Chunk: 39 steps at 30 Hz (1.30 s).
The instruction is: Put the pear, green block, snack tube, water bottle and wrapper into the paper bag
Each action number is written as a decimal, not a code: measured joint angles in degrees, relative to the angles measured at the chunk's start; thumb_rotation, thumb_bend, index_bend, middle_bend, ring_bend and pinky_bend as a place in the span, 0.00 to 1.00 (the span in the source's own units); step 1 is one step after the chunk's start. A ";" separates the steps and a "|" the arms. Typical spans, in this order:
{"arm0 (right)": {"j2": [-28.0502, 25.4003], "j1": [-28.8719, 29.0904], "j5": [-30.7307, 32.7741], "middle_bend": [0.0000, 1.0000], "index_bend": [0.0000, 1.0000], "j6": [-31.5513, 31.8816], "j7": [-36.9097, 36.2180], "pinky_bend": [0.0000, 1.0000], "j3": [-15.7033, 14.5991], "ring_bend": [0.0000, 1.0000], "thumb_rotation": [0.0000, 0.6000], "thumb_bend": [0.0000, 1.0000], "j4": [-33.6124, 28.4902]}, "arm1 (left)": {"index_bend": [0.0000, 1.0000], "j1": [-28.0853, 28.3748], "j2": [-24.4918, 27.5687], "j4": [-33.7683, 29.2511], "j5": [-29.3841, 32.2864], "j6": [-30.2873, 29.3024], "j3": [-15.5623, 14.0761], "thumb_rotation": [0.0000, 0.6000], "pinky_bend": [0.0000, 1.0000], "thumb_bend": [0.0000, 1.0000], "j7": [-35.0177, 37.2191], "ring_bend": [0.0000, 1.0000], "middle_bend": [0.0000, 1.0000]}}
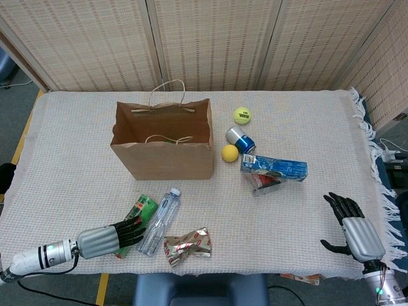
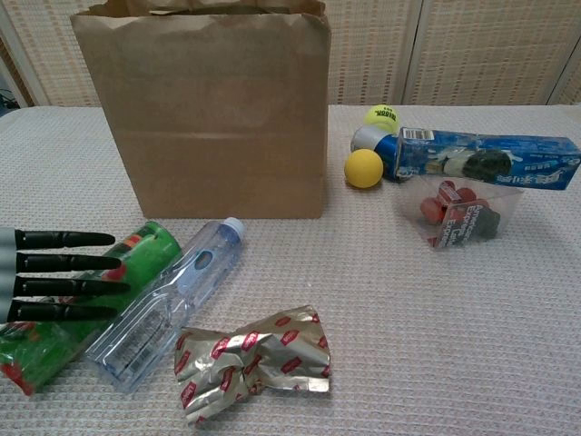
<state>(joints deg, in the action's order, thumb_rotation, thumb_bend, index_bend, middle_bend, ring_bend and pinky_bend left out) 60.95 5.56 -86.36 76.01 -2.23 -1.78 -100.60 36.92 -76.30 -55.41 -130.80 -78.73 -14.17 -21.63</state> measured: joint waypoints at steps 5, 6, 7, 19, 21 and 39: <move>-0.23 0.09 0.15 0.00 0.00 -0.38 -0.27 0.00 -0.10 0.00 1.00 0.06 -0.27 | 0.00 0.71 -0.93 1.25 0.57 0.85 -0.10 1.00 0.00 0.36 -0.23 0.00 0.00; -0.29 0.11 0.18 0.00 0.00 -0.44 -0.34 0.00 -0.11 0.00 1.00 0.06 -0.32 | 0.00 1.00 -1.02 1.62 0.61 1.05 -0.16 1.00 0.00 0.36 -0.22 0.00 0.00; -0.34 0.12 0.21 0.00 0.00 -0.49 -0.39 0.00 -0.12 0.00 1.00 0.06 -0.36 | 0.00 1.24 -1.08 1.92 0.62 1.20 -0.21 1.00 0.00 0.36 -0.25 0.00 0.00; -0.83 0.30 0.71 0.00 0.00 -1.28 -1.21 0.00 -0.24 0.00 1.00 0.06 -1.06 | 0.00 3.63 -1.80 5.19 2.28 5.15 -1.20 1.00 0.00 0.36 -0.26 0.00 0.00; -0.83 0.33 0.74 0.00 0.00 -1.36 -1.20 0.00 -0.24 0.00 1.00 0.06 -1.06 | 0.00 3.88 -1.78 5.36 2.56 5.52 -1.44 1.00 0.00 0.36 -0.24 0.00 0.00; -0.92 0.41 0.76 0.00 0.00 -1.51 -1.40 0.00 -0.26 0.00 1.00 0.06 -1.16 | 0.35 7.39 -2.03 3.74 2.07 9.52 -4.44 1.00 0.40 0.54 -0.62 0.24 0.26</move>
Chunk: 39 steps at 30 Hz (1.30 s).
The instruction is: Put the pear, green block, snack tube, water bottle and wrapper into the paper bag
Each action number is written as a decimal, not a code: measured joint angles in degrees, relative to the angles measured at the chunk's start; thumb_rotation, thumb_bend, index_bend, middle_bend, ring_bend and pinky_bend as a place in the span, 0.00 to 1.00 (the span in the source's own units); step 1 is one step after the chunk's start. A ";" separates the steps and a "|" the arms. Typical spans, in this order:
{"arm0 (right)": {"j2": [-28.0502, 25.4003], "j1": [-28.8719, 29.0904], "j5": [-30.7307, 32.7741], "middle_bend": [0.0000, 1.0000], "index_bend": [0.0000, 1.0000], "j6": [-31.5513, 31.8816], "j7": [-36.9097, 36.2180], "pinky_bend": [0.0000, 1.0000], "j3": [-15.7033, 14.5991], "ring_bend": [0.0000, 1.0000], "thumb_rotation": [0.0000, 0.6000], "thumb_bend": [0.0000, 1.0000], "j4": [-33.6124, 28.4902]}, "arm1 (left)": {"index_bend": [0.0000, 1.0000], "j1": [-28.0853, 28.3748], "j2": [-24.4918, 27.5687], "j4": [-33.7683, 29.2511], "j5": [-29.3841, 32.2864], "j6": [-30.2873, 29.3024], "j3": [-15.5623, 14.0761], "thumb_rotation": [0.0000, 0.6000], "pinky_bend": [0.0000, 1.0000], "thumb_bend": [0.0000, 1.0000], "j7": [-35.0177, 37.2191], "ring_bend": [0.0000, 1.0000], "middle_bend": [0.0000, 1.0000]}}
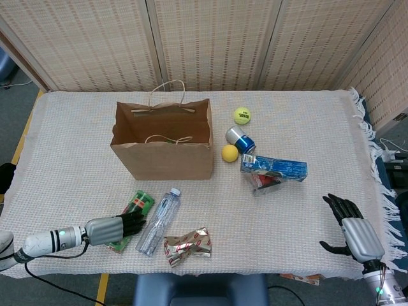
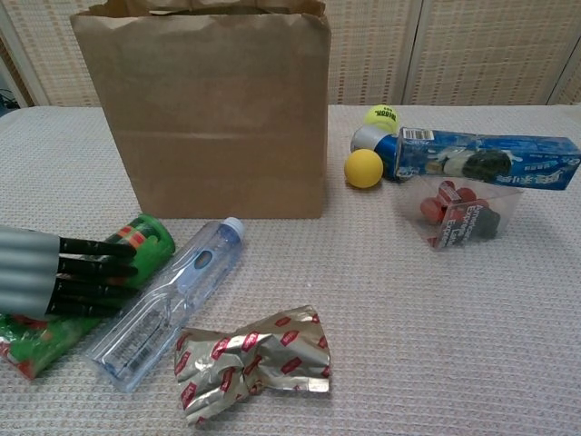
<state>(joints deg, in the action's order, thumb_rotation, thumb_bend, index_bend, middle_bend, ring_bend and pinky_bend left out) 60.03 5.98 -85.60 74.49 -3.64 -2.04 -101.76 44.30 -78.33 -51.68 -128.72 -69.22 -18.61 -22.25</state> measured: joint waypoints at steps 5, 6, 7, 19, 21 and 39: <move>-0.05 -0.02 -0.11 0.00 0.00 0.06 -0.17 0.00 -0.03 0.00 1.00 0.06 -0.04 | 0.59 0.31 0.41 0.22 -0.24 -0.57 -1.28 1.00 0.69 0.62 1.51 0.55 0.58; -0.05 -0.03 -0.13 0.00 0.00 0.09 -0.18 0.00 -0.04 0.00 1.00 0.06 -0.03 | 0.61 0.34 0.64 0.23 -0.14 -0.55 -1.48 1.00 0.70 0.63 1.71 0.57 0.60; -0.04 -0.04 -0.14 0.00 0.00 0.11 -0.18 0.00 -0.03 0.00 1.00 0.06 -0.04 | 0.62 0.35 0.80 0.19 -0.05 -0.58 -1.54 1.00 0.71 0.64 1.78 0.58 0.61; -0.11 -0.12 0.01 0.00 0.00 0.25 -0.63 0.00 0.05 0.00 1.00 0.06 -0.17 | 0.65 -2.91 6.49 -3.26 9.91 -3.83 2.84 1.00 0.73 0.66 3.29 0.61 0.64; -0.07 -0.14 0.01 0.00 0.00 0.29 -0.65 0.00 0.05 0.00 1.00 0.06 -0.06 | 0.66 -4.37 8.33 -3.80 13.00 -5.36 4.51 1.00 0.73 0.66 3.81 0.62 0.65; 0.23 -0.30 0.02 0.00 0.00 0.54 -0.11 0.00 0.05 0.00 1.00 0.06 0.07 | 0.66 -13.21 7.51 -9.90 43.21 -15.99 26.98 1.00 0.73 0.66 16.94 0.63 0.66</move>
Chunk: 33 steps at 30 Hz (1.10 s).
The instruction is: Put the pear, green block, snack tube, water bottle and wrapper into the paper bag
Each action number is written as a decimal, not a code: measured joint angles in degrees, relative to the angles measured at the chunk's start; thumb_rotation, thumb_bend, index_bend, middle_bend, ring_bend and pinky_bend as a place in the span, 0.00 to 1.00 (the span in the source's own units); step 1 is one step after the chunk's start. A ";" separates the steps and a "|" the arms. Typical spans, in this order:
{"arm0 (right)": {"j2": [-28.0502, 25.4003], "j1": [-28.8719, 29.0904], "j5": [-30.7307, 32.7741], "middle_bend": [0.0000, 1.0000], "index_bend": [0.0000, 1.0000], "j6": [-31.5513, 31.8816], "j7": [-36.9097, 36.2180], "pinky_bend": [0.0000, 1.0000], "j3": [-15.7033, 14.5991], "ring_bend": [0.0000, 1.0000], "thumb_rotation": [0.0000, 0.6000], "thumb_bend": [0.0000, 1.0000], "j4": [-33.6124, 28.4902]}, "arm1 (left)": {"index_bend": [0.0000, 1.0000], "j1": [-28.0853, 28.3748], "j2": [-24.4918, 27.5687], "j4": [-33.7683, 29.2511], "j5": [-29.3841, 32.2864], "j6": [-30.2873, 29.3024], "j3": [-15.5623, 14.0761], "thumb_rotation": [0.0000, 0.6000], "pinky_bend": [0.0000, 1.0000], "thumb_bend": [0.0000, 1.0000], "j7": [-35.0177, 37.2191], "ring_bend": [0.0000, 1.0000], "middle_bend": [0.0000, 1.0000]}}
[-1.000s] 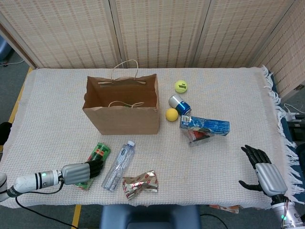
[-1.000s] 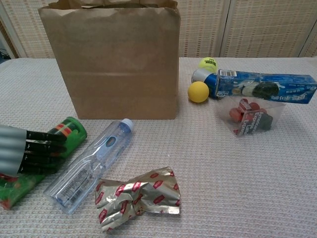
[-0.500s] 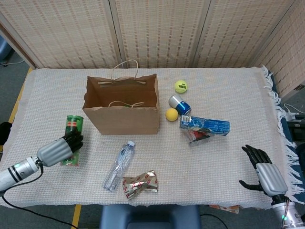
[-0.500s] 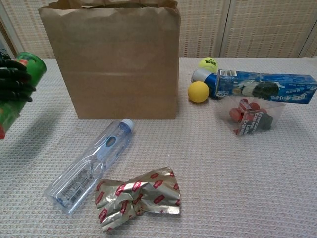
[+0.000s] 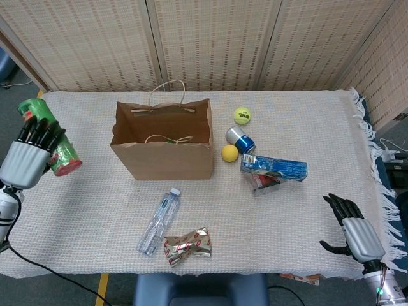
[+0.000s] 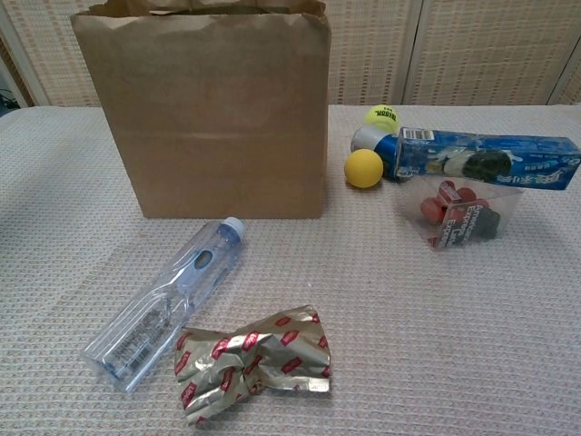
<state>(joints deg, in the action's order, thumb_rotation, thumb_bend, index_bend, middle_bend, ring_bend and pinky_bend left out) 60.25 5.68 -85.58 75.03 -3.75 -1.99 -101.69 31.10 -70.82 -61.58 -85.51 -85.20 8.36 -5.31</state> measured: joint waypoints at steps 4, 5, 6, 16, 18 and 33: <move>-0.04 0.00 0.00 0.00 0.00 0.02 -0.10 0.00 0.02 0.00 1.00 0.06 0.02 | 0.66 0.26 -1.99 -9.58 6.20 -0.99 6.53 1.00 0.72 0.66 3.21 0.63 0.66; -0.06 0.00 -0.03 0.00 0.00 0.02 -0.13 0.00 0.01 0.00 1.00 0.06 0.03 | 0.66 0.41 -2.26 -12.17 7.47 -1.01 7.79 1.00 0.72 0.66 3.70 0.63 0.66; -0.09 0.00 -0.06 0.00 0.00 0.00 -0.17 0.00 -0.01 0.00 1.00 0.06 0.01 | 0.66 0.64 -2.55 -15.75 9.14 -0.94 9.39 1.00 0.72 0.66 4.24 0.63 0.66; -0.41 0.12 -0.08 0.00 0.00 -0.37 -0.76 0.00 -0.10 0.00 1.00 0.06 -0.12 | 0.66 4.33 -3.79 -40.38 20.70 3.36 18.59 1.00 0.72 0.66 3.55 0.63 0.66; -0.49 0.14 -0.13 0.00 0.00 -0.41 -0.82 0.00 -0.13 0.00 1.00 0.06 -0.21 | 0.66 5.47 -4.50 -40.97 21.52 4.48 18.91 1.00 0.72 0.66 2.09 0.63 0.66; -0.95 0.19 -0.75 0.00 0.00 -0.59 -1.63 0.00 -0.47 0.00 1.00 0.06 -0.25 | 0.44 8.10 -4.44 -43.05 26.59 12.67 15.62 1.00 0.49 0.51 -5.82 0.41 0.39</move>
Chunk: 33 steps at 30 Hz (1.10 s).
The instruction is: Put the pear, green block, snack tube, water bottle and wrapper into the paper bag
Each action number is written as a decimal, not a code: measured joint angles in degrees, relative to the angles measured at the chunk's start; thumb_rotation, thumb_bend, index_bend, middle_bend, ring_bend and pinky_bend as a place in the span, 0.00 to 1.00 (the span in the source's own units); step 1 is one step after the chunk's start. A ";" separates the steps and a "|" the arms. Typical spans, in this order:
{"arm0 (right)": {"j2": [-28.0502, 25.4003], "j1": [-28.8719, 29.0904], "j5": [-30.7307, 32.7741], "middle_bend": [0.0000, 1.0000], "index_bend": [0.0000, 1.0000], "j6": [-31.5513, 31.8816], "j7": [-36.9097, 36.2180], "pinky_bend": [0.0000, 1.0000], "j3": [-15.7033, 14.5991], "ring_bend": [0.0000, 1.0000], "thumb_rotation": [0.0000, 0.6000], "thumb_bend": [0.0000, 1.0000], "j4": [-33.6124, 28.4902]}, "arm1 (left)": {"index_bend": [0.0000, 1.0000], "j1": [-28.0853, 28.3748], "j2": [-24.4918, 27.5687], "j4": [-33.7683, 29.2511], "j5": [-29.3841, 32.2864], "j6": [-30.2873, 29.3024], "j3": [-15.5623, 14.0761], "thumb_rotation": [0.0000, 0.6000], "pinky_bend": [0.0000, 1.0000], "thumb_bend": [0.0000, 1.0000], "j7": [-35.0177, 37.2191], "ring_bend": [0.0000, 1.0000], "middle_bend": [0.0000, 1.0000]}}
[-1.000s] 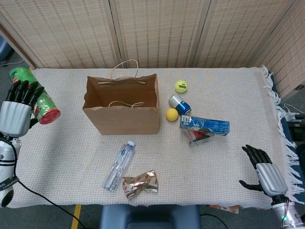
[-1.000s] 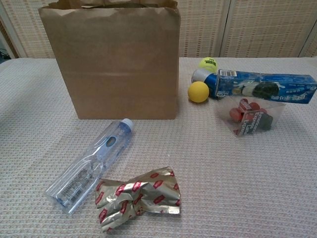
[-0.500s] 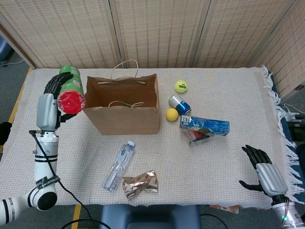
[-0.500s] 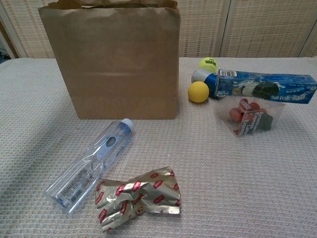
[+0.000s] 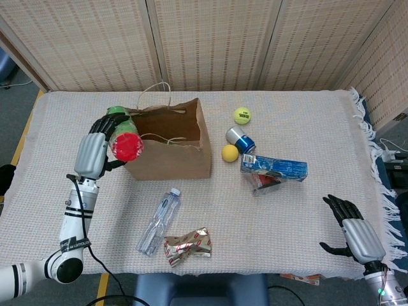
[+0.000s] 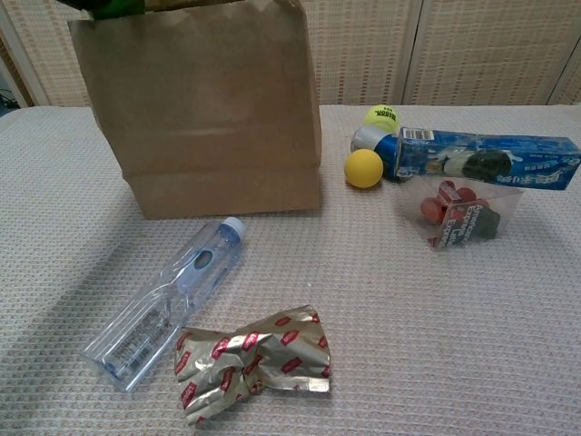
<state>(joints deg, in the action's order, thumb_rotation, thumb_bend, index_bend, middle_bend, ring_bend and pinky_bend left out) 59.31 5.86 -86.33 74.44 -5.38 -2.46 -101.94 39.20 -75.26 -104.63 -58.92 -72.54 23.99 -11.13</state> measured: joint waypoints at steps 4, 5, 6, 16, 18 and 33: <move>0.02 -0.03 0.16 0.00 0.00 0.09 0.09 0.00 0.08 0.00 1.00 0.06 -0.09 | 0.40 1.01 0.87 -1.20 1.62 2.56 -0.11 1.00 0.45 0.49 0.08 0.35 0.33; 0.04 -0.04 0.16 0.00 0.00 0.10 0.10 0.00 0.08 0.00 1.00 0.06 -0.09 | 0.42 1.26 0.83 -1.35 1.71 2.59 -0.07 1.00 0.45 0.50 0.01 0.35 0.34; 0.04 -0.04 0.16 0.00 0.00 0.11 0.11 0.00 0.08 0.00 1.00 0.06 -0.07 | 0.43 1.45 0.68 -1.58 1.69 2.55 -0.05 1.00 0.46 0.50 -0.06 0.35 0.34; 0.09 -0.03 0.14 0.00 0.00 0.08 0.31 0.00 0.05 0.00 1.00 0.06 -0.06 | 0.44 2.79 -0.34 -3.69 -0.49 1.85 0.20 1.00 0.47 0.50 -0.05 0.35 0.35; 0.09 -0.06 0.09 0.00 0.00 0.14 0.33 0.00 0.03 0.00 1.00 0.06 -0.06 | 0.44 3.57 -0.73 -3.57 -0.09 1.96 0.84 1.00 0.47 0.50 -0.24 0.35 0.35; -0.10 -0.12 -0.45 0.00 0.00 0.44 -0.22 0.00 -0.06 0.00 1.00 0.06 0.01 | 0.07 8.93 -2.44 -1.48 6.32 5.77 0.18 1.00 0.17 0.39 -8.72 0.02 0.00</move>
<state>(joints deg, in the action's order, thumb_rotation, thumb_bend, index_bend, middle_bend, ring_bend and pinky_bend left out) 59.20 5.74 -86.78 74.88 -5.60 -2.52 -101.93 48.13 -77.69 -106.11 -52.60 -66.76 24.17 -19.85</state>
